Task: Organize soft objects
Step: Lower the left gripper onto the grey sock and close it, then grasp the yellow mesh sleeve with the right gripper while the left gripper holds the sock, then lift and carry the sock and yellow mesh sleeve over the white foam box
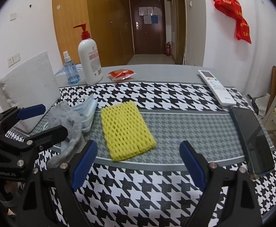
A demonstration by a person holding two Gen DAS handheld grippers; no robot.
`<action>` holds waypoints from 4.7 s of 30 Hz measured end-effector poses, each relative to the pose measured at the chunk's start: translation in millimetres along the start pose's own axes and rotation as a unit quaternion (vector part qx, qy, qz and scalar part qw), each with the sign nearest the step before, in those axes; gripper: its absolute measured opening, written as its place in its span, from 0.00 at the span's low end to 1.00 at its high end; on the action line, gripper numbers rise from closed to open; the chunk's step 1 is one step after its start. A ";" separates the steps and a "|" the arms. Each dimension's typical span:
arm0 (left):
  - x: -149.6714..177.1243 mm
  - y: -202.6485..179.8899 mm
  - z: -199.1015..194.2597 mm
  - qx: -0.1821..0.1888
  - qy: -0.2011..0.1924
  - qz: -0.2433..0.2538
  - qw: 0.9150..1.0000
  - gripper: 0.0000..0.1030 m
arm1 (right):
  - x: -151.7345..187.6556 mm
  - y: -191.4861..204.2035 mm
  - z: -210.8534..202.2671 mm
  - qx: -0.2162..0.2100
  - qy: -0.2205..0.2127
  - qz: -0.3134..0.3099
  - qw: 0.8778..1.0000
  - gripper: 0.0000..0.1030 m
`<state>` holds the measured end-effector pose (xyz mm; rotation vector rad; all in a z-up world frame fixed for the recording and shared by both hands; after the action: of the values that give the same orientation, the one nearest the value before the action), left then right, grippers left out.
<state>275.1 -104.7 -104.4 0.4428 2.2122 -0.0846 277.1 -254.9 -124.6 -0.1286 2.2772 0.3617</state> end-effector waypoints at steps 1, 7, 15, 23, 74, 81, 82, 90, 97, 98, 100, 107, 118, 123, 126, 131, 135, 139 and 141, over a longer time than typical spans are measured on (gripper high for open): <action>-0.2 1.3 1.9 0.000 0.004 -0.003 1.000 0.90 | -0.1 -1.3 1.0 -0.001 0.003 0.003 1.000 0.89; 0.9 -0.3 11.1 -0.009 0.019 0.010 1.000 0.85 | -0.4 -4.7 3.8 0.001 0.009 0.003 1.000 0.89; 6.2 1.2 20.2 -0.010 0.034 0.015 0.999 0.57 | -2.1 -5.2 8.5 0.006 0.017 0.002 1.000 0.89; 6.9 1.1 18.0 0.009 0.026 0.012 1.000 0.20 | -3.7 -4.9 13.1 0.009 0.023 0.000 1.000 0.89; 0.5 11.4 -22.7 0.043 -0.040 -0.033 0.998 0.18 | -8.5 17.9 9.7 0.004 0.035 -0.042 0.998 0.23; -3.7 7.0 -44.1 0.032 -0.059 -0.019 0.998 0.18 | -6.6 18.4 -13.0 -0.002 0.016 -0.039 0.999 0.24; -2.2 6.4 -44.0 0.033 -0.057 -0.018 0.998 0.18 | -6.0 18.0 -15.9 -0.005 0.014 -0.038 0.999 0.23; 3.8 5.0 -55.4 0.033 -0.060 -0.024 0.997 0.16 | -4.8 21.0 -25.1 -0.011 0.007 -0.040 0.999 0.23; 1.3 5.7 -68.7 0.024 -0.071 -0.022 0.997 0.15 | -4.6 21.3 -34.2 -0.014 -0.003 -0.034 0.999 0.23; 0.7 6.5 -71.3 0.020 -0.073 -0.022 0.997 0.15 | -5.1 21.7 -35.7 -0.015 -0.005 -0.034 0.999 0.23; 0.3 8.2 -75.5 0.014 -0.077 -0.021 0.997 0.15 | -5.8 22.5 -38.5 -0.016 -0.009 -0.034 0.999 0.23; 2.7 15.8 -90.3 -0.010 -0.081 -0.025 0.996 0.15 | -5.7 28.1 -51.5 -0.026 -0.023 -0.033 0.999 0.23; 9.5 26.9 -115.7 -0.045 -0.091 -0.018 0.995 0.15 | -3.8 49.8 -69.9 -0.040 -0.042 -0.041 0.997 0.23; 14.2 35.5 -122.8 -0.064 -0.090 -0.023 0.994 0.15 | -2.2 60.8 -77.3 -0.048 -0.047 -0.043 0.997 0.23; 16.2 41.2 -127.9 -0.074 -0.091 -0.026 0.993 0.15 | -0.8 66.4 -80.0 -0.050 -0.048 -0.043 0.997 0.23; 18.7 47.4 -138.8 -0.088 -0.098 -0.028 0.991 0.15 | -1.7 77.1 -86.3 -0.056 -0.056 -0.049 0.996 0.23; 18.1 50.2 -148.7 -0.091 -0.108 -0.027 0.990 0.15 | -3.1 85.3 -89.9 -0.061 -0.061 -0.052 0.995 0.23; 18.4 54.0 -157.6 -0.096 -0.117 -0.029 0.988 0.15 | -5.5 93.9 -93.1 -0.066 -0.066 -0.057 0.994 0.23; 18.8 56.2 -162.0 -0.097 -0.121 -0.030 0.987 0.15 | -6.6 98.5 -95.5 -0.068 -0.070 -0.062 0.993 0.23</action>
<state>162.8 -12.5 -11.4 0.2427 1.9712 0.0429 192.8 -189.7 -38.0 -0.3030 2.0952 0.4459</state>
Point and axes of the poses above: each gripper's, at about its wrist camera, not at the fingertips, and z roughly the way its jaws point, y to its left, x to its underside, the point moved 5 cm from there along z, roughly the way its jaws point, and after that the axes turned 10 degrees about z, right-handed, at the moved point
